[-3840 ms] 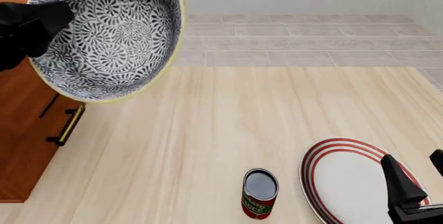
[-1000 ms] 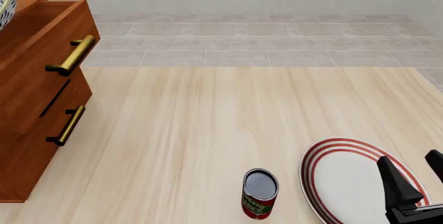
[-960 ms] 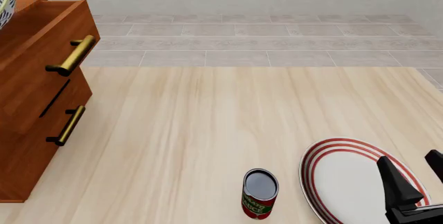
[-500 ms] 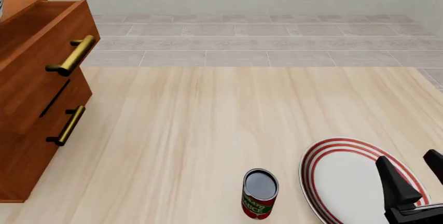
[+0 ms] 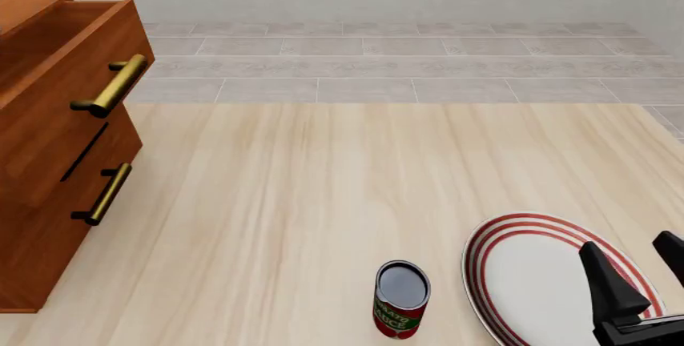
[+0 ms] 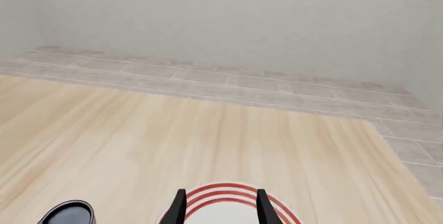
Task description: Put the bowl on top of the cabinet.
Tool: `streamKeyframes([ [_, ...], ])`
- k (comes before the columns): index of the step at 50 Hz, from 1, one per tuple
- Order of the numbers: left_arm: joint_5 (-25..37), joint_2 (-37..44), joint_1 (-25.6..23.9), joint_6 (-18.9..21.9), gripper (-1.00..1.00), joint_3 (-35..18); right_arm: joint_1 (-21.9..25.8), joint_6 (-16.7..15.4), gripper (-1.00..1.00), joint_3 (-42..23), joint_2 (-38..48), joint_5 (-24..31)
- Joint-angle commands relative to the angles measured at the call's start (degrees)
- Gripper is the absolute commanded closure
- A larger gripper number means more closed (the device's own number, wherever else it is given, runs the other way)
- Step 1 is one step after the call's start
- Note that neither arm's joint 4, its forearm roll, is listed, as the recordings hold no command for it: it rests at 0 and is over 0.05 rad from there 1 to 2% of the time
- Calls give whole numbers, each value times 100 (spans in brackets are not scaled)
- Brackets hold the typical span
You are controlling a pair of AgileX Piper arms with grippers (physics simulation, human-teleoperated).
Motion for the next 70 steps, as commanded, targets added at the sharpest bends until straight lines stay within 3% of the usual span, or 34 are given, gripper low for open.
streamKeyframes([
  [1,-28,255,97,41,100,-86,10,-20,-100,0,8,1],
  [52,295,727,315,133,100,-830,85,-77,-100,0,156,-152],
  [70,349,1033,146,270,100,-991,76,-67,-100,0,9,-4],
])
